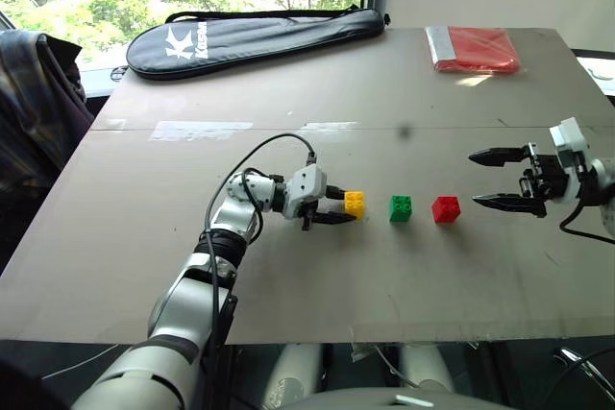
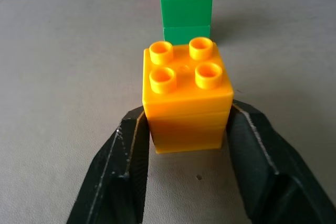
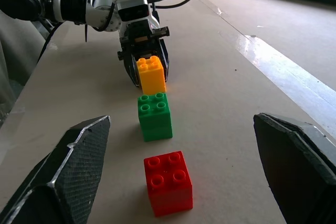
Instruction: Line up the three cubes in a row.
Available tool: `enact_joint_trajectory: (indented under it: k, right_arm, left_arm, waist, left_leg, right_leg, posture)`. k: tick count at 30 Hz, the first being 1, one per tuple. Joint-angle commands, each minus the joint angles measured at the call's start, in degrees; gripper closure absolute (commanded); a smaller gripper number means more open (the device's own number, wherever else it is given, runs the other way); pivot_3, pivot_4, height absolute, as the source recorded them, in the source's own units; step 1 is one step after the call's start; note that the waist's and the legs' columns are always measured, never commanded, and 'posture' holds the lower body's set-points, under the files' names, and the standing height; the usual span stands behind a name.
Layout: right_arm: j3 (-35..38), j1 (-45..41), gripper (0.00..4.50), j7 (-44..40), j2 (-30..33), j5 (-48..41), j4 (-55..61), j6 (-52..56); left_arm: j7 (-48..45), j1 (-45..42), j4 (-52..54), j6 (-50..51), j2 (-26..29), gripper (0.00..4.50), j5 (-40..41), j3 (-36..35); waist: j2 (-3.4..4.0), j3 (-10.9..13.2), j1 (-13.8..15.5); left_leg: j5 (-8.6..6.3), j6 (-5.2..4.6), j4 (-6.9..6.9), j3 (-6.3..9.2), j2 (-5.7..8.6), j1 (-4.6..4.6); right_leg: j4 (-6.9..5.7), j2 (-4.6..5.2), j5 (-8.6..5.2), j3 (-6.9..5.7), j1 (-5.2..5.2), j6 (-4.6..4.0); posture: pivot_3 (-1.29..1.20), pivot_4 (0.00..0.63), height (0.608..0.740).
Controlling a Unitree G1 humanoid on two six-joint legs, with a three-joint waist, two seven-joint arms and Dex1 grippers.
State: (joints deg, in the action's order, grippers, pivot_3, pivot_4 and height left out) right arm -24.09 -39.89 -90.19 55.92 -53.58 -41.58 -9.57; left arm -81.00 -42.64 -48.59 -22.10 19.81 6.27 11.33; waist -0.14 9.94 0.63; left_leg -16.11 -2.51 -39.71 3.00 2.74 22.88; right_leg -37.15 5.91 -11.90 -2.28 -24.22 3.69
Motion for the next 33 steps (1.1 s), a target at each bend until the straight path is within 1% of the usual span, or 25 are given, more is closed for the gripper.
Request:
enact_joint_trajectory:
  k: [1, 2, 3, 6, 11, 14, 17, 23, 27, 31, 33]
  right_arm:
    - [0.50, -0.85, 0.00, -2.31, 1.28, -1.33, 0.60, -1.02]
    - [0.54, -0.86, 0.00, -2.31, 1.27, -1.31, 0.54, -1.04]
    - [0.58, -0.87, 0.00, -2.31, 1.25, -1.32, 0.51, -1.09]
    - [0.68, -0.85, 0.00, -2.31, 1.22, -1.38, 0.44, -1.20]
    - [0.75, -0.71, 0.00, -2.31, 1.22, -1.25, 0.24, -1.17]
    - [1.04, -0.42, 0.00, -2.31, 1.19, -0.94, -0.12, -1.32]
    - [1.18, 0.21, 0.00, -2.31, 1.44, -1.17, 0.18, -1.48]
    - [2.10, 1.13, 0.00, -2.31, 1.59, -1.42, 0.34, -1.18]
    - [3.23, 2.09, 0.00, -2.31, 1.36, -1.90, 0.97, -0.87]
    - [6.29, 3.02, 0.00, -2.31, 0.02, -1.99, 1.44, 0.31]
    - [7.99, 3.76, 0.00, -2.31, -0.52, -2.00, 2.07, 1.06]
  left_arm:
    - [-0.43, -1.12, -0.56, 0.03, -0.02, 0.54, -0.21, -0.28]
    - [-0.74, -1.24, -0.60, 1.34, -0.03, 0.14, -0.10, -0.27]
    - [-0.82, -1.33, -0.66, 2.25, 0.00, 0.03, -0.15, -0.20]
    - [1.74, -1.45, -1.22, 0.04, -0.01, 0.03, -1.45, -0.29]
    - [2.21, -1.54, -0.93, -0.23, 0.68, 0.03, -1.72, -0.52]
    - [2.03, -1.16, 1.06, 0.23, 1.69, 0.03, -1.07, -1.11]
    - [1.56, 0.79, 8.07, 2.49, 3.96, 0.03, 1.03, -2.32]
    - [2.64, 9.28, 30.65, 14.91, 9.78, 0.03, 8.26, -5.50]
    - [6.23, 15.13, 43.33, 24.25, 12.18, 0.03, 12.77, -7.89]
    - [12.29, 23.52, 54.64, 32.25, 14.38, 0.03, 14.91, -10.24]
    - [15.38, 27.14, 58.99, 35.09, 14.61, 0.03, 15.81, -11.29]
  waist:
    - [0.00, 0.00, 0.01]
    - [0.00, 0.00, 0.02]
    - [0.00, 0.00, 0.01]
    - [0.00, 0.00, 0.01]
    - [0.00, 0.00, 0.01]
    - [0.00, 0.00, -0.05]
    - [-0.01, 0.01, -0.20]
    - [0.00, 0.01, -0.69]
    - [0.00, 0.01, -0.68]
    - [0.03, 0.03, -1.06]
    - [0.03, 0.03, -1.18]
  left_leg:
    - [0.00, 0.00, 0.00, 0.00, 0.00, 0.00]
    - [0.00, 0.00, -0.01, 0.00, 0.00, 0.00]
    - [0.00, 0.00, -0.03, 0.00, 0.00, 0.00]
    - [-0.01, -0.01, -0.08, 0.00, 0.00, 0.00]
    - [-0.10, -0.16, -0.31, 0.01, 0.00, 0.00]
    - [-0.15, -0.26, -0.47, 0.01, 0.00, 0.01]
    - [-0.16, -0.26, -0.49, 0.03, -0.01, 0.00]
    - [-0.02, -0.01, -0.49, 0.00, -0.03, 0.29]
    - [-0.03, -0.03, -0.49, 0.01, -0.03, 0.31]
    - [-0.07, -0.09, -0.48, 0.03, -0.05, 0.31]
    - [-0.13, -0.18, -0.47, 0.02, -0.07, 0.29]
  right_leg:
    - [-0.01, 0.00, 0.00, 0.00, 0.00, 0.00]
    - [-0.01, 0.00, 0.00, 0.00, 0.00, 0.00]
    - [-0.02, 0.00, 0.00, 0.00, 0.00, 0.00]
    - [-0.07, 0.00, 0.00, 0.00, 0.00, 0.00]
    - [-0.33, 0.00, -0.01, 0.01, 0.00, 0.00]
    - [-0.52, 0.01, -0.01, 0.03, 0.00, 0.00]
    - [-0.57, 0.00, -0.01, 0.03, -0.01, 0.00]
    - [-0.56, 0.08, -0.01, 0.15, -0.33, -0.01]
    - [-0.55, 0.12, -0.01, 0.16, -0.34, -0.01]
    - [-0.55, 0.14, -0.02, 0.30, -0.35, -0.01]
    - [-0.55, 0.14, -0.02, 0.38, -0.35, -0.02]
  posture:
    - [0.00, 0.150, 0.694]
    - [0.00, 0.150, 0.694]
    - [0.00, 0.150, 0.694]
    - [0.00, 0.150, 0.694]
    - [0.00, 0.150, 0.694]
    - [0.00, 0.150, 0.694]
    - [0.00, 0.150, 0.694]
    - [0.00, 0.150, 0.694]
    - [0.00, 0.150, 0.694]
    - [0.00, 0.150, 0.694]
    - [0.00, 0.150, 0.694]
